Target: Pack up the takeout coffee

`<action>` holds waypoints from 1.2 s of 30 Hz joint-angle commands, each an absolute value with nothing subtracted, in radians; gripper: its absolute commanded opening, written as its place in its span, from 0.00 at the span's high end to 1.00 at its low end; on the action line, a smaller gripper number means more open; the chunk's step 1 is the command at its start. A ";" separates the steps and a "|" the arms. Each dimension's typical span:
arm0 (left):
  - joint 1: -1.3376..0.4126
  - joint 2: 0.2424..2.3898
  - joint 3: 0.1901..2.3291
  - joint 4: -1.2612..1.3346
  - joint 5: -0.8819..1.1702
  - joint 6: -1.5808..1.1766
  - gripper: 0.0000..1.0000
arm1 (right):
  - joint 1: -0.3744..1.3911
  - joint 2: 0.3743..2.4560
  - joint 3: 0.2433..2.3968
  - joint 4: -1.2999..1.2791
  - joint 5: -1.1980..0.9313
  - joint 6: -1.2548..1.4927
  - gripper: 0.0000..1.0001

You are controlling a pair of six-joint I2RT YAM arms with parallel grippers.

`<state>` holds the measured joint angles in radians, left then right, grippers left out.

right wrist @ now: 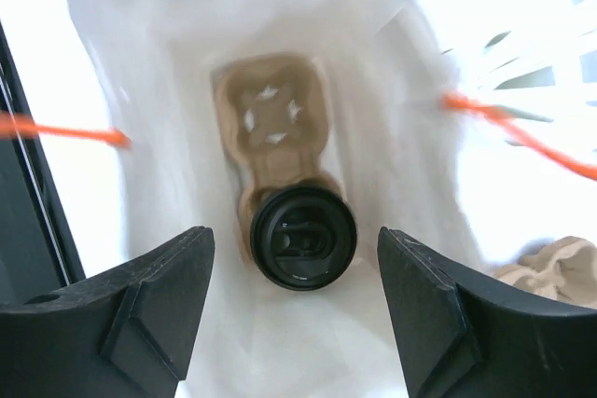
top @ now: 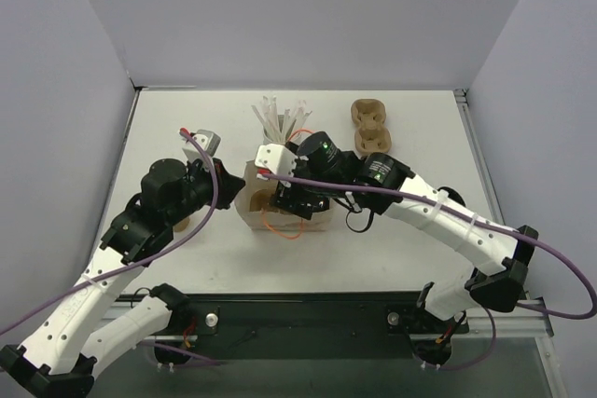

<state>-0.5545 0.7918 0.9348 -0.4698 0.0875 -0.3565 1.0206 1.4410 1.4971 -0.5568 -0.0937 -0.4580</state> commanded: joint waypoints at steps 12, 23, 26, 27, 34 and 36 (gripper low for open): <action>-0.551 0.848 1.068 -0.437 0.034 -0.350 0.67 | 0.988 1.477 1.885 -0.575 0.204 -0.267 0.31; -0.551 0.844 1.106 -0.465 0.008 -0.308 0.57 | 0.757 1.509 1.925 -0.454 0.050 -0.022 0.32; -0.551 0.822 1.129 -0.472 0.014 -0.287 0.54 | 0.629 1.549 1.917 -0.468 -0.042 0.112 0.32; -0.551 0.819 1.138 -0.477 0.014 -0.284 0.51 | 0.603 1.577 1.917 -0.468 -0.055 0.136 0.33; -0.551 0.802 1.204 -0.581 0.008 -0.265 0.19 | 0.453 1.788 2.002 -0.469 -0.201 0.236 0.39; -0.551 0.790 1.206 -0.607 0.008 -0.265 0.05 | 0.439 1.868 2.064 -0.471 -0.231 0.252 0.42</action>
<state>-0.5545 0.8154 1.1633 -0.5423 0.0204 -0.2764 0.4599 1.7679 1.9640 -0.4824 -0.1112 0.1638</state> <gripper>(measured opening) 0.837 0.602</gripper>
